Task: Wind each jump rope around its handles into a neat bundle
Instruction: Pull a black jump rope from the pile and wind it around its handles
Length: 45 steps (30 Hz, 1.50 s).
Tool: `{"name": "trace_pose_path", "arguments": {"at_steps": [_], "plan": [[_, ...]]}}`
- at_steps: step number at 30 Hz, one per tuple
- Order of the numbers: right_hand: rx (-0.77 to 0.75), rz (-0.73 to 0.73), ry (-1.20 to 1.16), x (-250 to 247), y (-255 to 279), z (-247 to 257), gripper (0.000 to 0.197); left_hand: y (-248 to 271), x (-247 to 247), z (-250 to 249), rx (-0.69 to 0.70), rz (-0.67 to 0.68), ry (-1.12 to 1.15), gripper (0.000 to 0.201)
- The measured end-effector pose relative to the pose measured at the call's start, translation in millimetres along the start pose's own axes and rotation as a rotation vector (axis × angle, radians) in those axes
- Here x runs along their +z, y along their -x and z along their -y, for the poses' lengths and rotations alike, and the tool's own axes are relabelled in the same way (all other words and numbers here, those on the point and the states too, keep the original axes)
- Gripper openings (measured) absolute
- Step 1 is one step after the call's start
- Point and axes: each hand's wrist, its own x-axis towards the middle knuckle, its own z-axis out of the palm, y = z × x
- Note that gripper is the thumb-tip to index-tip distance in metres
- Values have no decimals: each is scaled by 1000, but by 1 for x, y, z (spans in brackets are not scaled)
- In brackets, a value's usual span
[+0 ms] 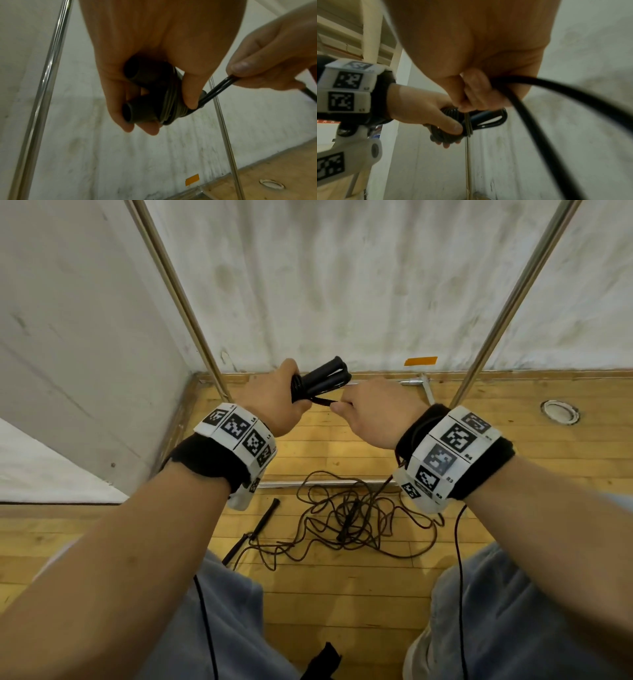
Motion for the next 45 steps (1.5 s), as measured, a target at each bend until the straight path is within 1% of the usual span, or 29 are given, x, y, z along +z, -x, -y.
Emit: {"name": "trace_pose_path", "arguments": {"at_steps": [2, 4, 6, 8, 10, 13, 15, 17, 19, 20, 22, 24, 26, 27, 28, 29, 32, 34, 36, 37, 38, 40, 42, 43, 44, 45], "plan": [[-35, 22, -5, -2, 1, 2, 35, 0, 8, -3, -10, 50, -43, 32], [-65, 80, -51, -2, 2, 3, 27, 0, 16, -8, -8, 118, -99, 30], [-79, 116, -89, -2, 4, 3, 22, 2, 22, -14, 15, 183, -156, 24], [-87, 66, -118, -2, 2, -2, 25, 4, 25, -20, 61, 207, -204, 15], [-64, -32, -156, -3, 0, -7, 28, 8, 26, -28, 108, 178, -210, 19], [-19, -155, -215, -4, -3, -15, 26, 11, 24, -39, 147, 133, -175, 25], [19, -193, -259, -5, -5, -20, 28, 12, 21, -41, 145, 108, -139, 31], [75, -190, -324, -6, -8, -27, 37, 14, 21, -43, 153, 110, -109, 30], [127, -145, -455, -10, -9, -37, 45, 17, 19, -43, 175, 140, -43, 25], [146, -115, -534, -12, -9, -41, 45, 18, 17, -43, 185, 148, 10, 23], [166, -38, -678, -17, -8, -49, 39, 21, 9, -41, 199, 149, 135, 22], [153, 6, -830, -18, -6, -52, 33, 25, 0, -42, 225, 146, 267, 22], [138, 9, -1100, -15, -6, -51, 22, 30, -8, -43, 246, 139, 438, 21], [167, 6, -1247, -12, -7, -49, 18, 31, -12, -44, 239, 131, 525, 19], [202, -6, -1345, -9, -8, -46, 18, 32, -15, -45, 220, 120, 603, 18], [217, -24, -1371, -5, -8, -42, 20, 32, -17, -45, 197, 106, 670, 17], [175, -61, -1382, 7, -8, -29, 23, 28, -20, -43, 140, 28, 760, 18], [168, -131, -1333, 10, -9, -22, 26, 24, -20, -41, 79, -28, 790, 21], [116, -224, -1108, 13, -8, -16, 33, 19, -22, -37, 6, -82, 820, 24], [75, -262, -962, 14, -8, -14, 32, 17, -23, -36, -7, -93, 818, 25], [36, -282, -820, 15, -7, -12, 27, 16, -24, -34, -2, -94, 802, 25], [3, -254, -572, 17, -6, -10, 16, 16, -24, -33, 11, -84, 754, 26], [50, -195, -369, 20, -8, -11, 16, 17, -22, -35, 19, -67, 716, 26], [98, -171, -324, 22, -10, -12, 19, 18, -20, -36, 31, -61, 702, 25], [145, -137, -327, 22, -10, -12, 21, 19, -19, -38, 47, -58, 687, 25], [181, -94, -393, 22, -10, -11, 21, 19, -18, -40, 63, -58, 670, 24]]}}
